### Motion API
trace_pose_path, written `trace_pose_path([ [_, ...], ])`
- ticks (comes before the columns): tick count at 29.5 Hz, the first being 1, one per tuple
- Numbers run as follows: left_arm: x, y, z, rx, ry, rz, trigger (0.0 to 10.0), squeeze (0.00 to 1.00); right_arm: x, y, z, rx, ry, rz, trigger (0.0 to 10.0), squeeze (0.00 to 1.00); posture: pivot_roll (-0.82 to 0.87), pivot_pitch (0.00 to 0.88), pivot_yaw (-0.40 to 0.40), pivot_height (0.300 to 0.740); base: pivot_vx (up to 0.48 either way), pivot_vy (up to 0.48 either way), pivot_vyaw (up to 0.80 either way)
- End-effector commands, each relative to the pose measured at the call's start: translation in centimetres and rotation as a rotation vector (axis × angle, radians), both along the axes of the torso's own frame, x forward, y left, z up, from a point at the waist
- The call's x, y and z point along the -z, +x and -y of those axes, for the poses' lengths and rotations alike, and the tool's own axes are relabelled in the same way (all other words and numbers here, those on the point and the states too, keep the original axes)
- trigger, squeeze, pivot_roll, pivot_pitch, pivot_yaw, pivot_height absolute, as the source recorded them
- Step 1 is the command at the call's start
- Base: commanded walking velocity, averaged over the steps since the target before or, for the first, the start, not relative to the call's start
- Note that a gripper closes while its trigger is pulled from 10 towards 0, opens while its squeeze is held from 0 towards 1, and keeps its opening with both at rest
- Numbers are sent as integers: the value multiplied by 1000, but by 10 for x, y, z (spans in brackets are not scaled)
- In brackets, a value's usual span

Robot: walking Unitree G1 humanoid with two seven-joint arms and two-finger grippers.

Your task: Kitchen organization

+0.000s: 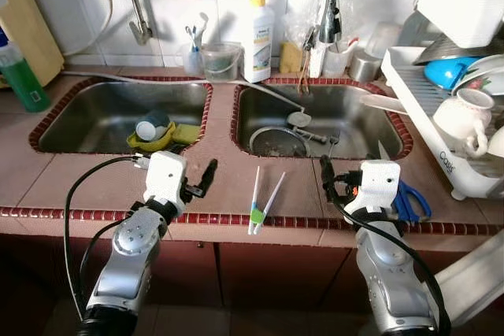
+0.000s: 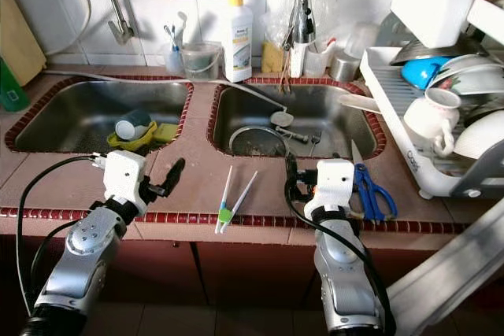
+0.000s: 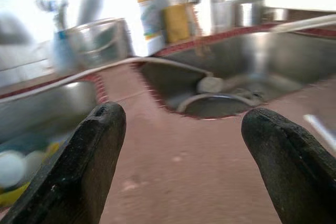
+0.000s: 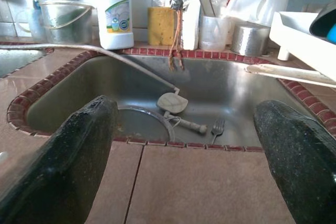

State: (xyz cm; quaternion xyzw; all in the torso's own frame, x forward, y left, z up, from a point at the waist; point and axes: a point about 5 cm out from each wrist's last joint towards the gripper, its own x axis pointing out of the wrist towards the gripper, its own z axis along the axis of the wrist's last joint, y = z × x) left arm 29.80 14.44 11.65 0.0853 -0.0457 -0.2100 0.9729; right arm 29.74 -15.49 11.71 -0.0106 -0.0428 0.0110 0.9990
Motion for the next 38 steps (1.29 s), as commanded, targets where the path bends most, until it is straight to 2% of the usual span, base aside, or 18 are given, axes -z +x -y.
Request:
trace_pose_path([
  [1,-3,-3,1,42,12,3,10000,0,-4,5,2,6,4,10,10000,0,-113,0,33,740,0,0,0],
  [11,-7,-4,-3,54,24,0,10000,0,-10,24,-1,28,76,13,10000,0,-99,0,36,740,0,0,0],
  [12,-7,-5,-3,55,27,3,10000,0,-11,29,-5,30,89,10,10000,0,-96,0,37,740,0,0,0],
  [17,-10,-5,-3,47,20,6,10000,0,-12,35,-18,12,103,7,10000,0,-92,4,35,740,0,0,0],
  [20,-10,-5,-2,39,11,4,10000,0,-12,35,-27,-12,127,6,10000,0,-89,6,33,740,0,0,0],
  [28,-10,-10,4,45,-7,-2,10000,0,-5,22,-70,-99,215,-31,10000,0,-88,29,31,740,0,0,0],
  [32,-11,-11,4,41,-11,-5,10000,0,-4,17,-80,-134,253,-52,10000,0,-85,34,29,740,0,0,0],
  [38,-10,-14,3,33,-13,-10,10000,0,-1,11,-81,-153,284,-90,10000,0,-87,43,29,740,0,0,0],
])
